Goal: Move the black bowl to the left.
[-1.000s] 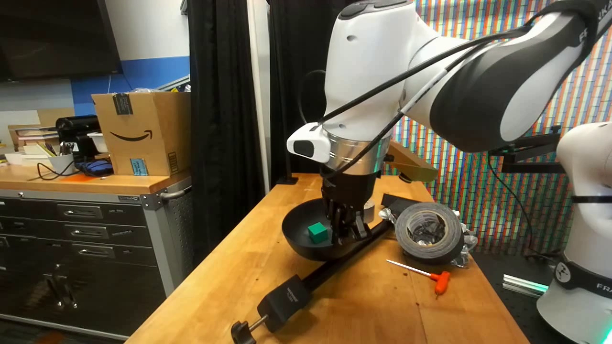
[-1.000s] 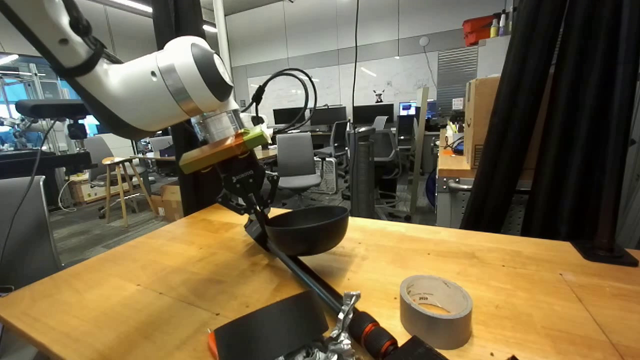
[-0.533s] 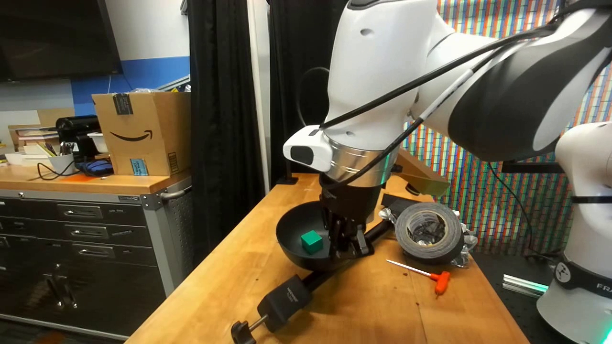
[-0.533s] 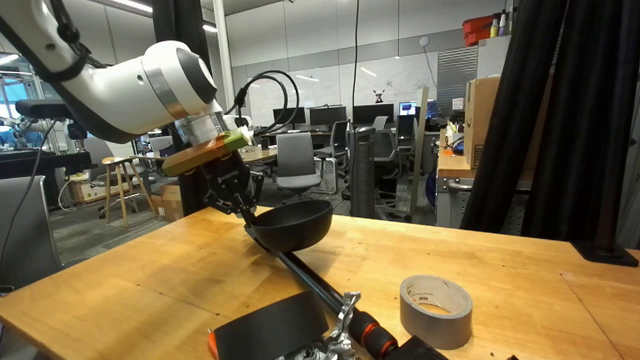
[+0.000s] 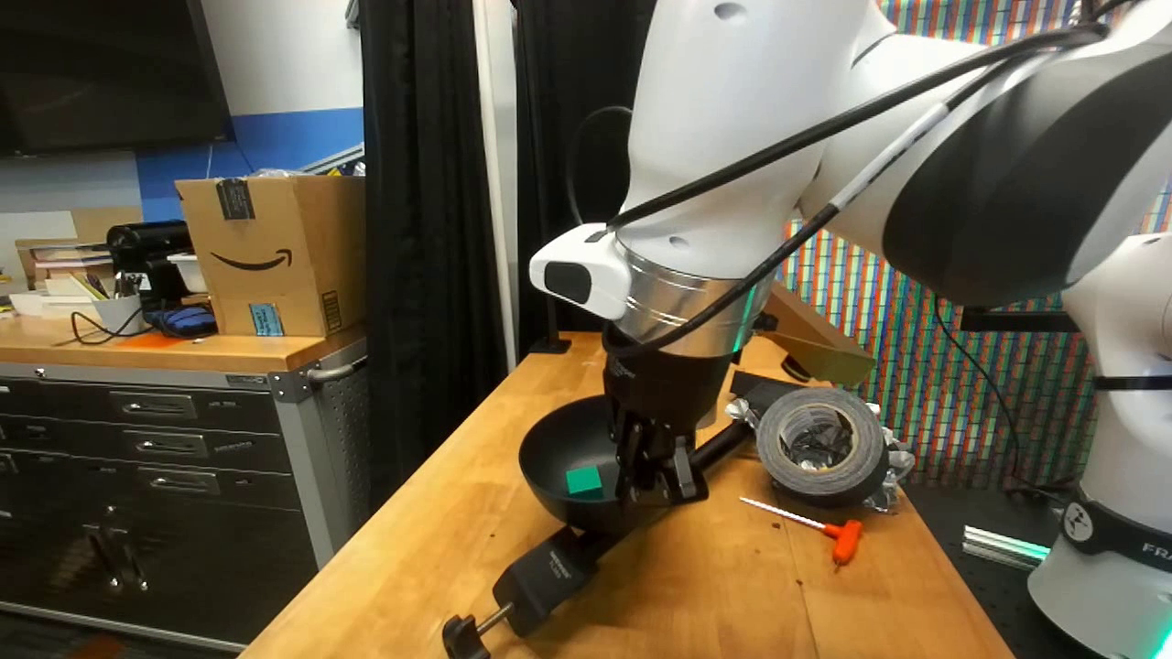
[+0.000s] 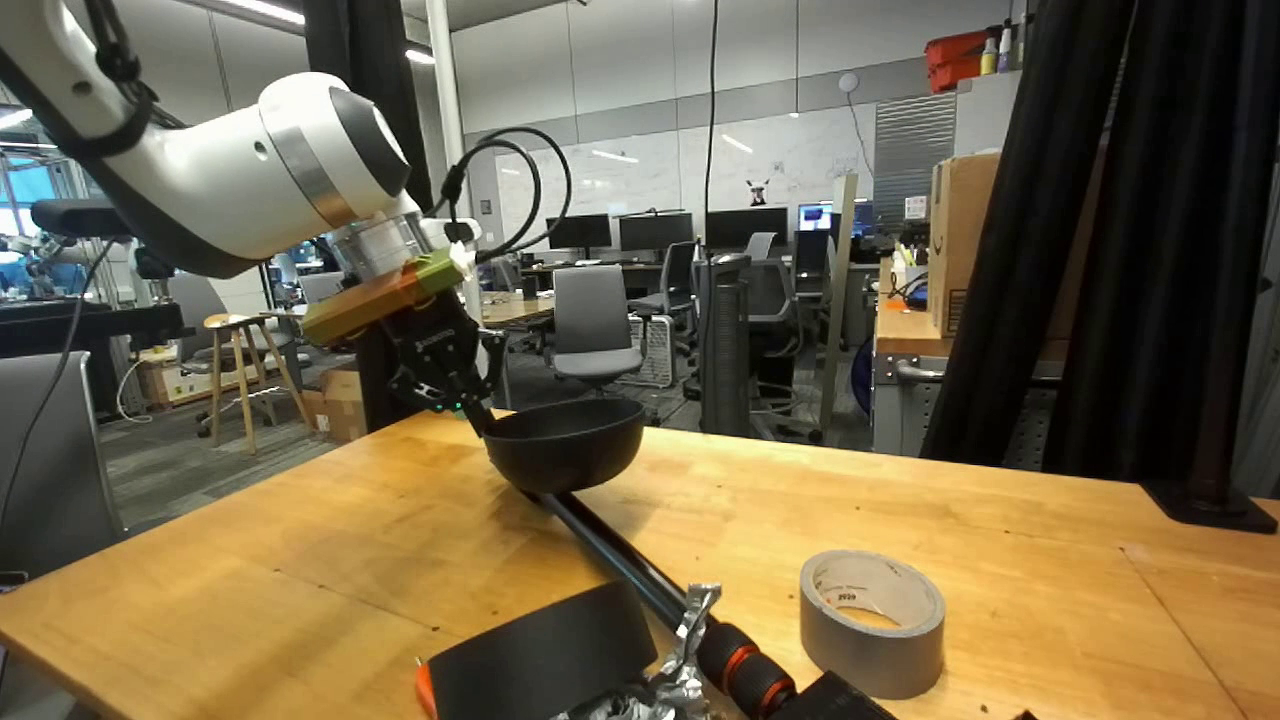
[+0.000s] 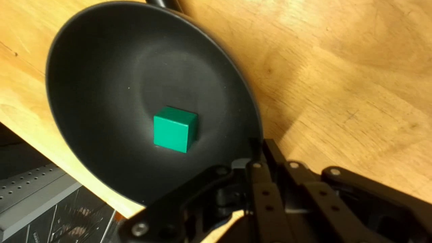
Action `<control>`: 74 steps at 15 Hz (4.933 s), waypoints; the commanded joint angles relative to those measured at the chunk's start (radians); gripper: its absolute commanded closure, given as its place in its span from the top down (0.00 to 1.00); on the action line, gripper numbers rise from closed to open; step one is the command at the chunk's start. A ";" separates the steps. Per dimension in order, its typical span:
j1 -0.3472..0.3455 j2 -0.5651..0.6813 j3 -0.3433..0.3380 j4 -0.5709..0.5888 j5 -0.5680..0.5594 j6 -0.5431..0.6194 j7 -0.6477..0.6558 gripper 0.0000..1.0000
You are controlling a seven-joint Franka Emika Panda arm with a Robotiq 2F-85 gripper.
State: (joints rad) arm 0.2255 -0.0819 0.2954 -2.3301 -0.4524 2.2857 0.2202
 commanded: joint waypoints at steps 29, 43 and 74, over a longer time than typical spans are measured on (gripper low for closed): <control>0.205 -0.617 0.166 -0.448 0.368 -0.107 0.296 0.07; 0.092 -0.566 0.074 -0.444 0.298 -0.073 0.027 0.07; 0.092 -0.296 0.030 -0.431 0.403 -0.003 -0.061 0.32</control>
State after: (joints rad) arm 0.3172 -0.3767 0.3253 -2.7616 -0.0511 2.2852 0.1603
